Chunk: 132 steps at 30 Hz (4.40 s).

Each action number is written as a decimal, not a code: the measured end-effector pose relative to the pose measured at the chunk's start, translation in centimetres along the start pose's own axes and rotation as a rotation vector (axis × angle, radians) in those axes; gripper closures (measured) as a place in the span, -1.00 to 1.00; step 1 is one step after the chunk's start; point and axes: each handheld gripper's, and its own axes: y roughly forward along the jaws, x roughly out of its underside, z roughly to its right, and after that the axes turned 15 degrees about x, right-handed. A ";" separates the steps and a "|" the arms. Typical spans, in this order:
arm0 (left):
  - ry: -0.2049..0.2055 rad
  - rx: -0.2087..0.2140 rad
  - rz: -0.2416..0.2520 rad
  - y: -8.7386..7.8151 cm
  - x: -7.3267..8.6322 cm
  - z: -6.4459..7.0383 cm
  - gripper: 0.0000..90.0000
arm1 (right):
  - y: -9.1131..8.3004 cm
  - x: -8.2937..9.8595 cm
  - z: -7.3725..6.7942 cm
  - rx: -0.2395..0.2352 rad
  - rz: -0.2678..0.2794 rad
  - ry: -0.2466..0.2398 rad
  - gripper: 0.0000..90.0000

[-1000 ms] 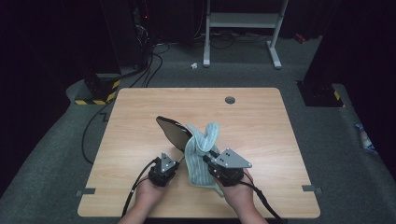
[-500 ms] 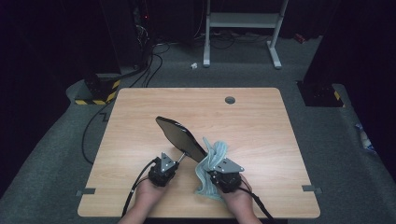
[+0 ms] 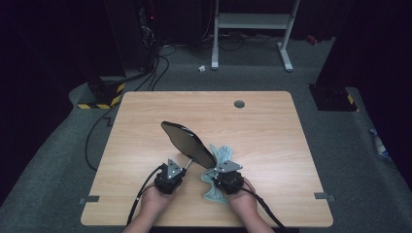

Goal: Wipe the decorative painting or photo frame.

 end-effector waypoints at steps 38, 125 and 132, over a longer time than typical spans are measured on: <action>0.010 0.015 0.002 -0.2 0.1 -0.1 0.94 | -10.1 -3.4 2.3 0.017 0.369 0.069 0.67; 0.002 0.056 0.004 -0.6 0.4 -0.4 0.92 | -5.1 6.5 15.2 0.407 -0.014 0.242 0.21; 0.003 0.055 0.004 -0.6 0.4 -0.4 0.91 | -6.5 5.7 15.0 0.411 0.025 0.254 0.04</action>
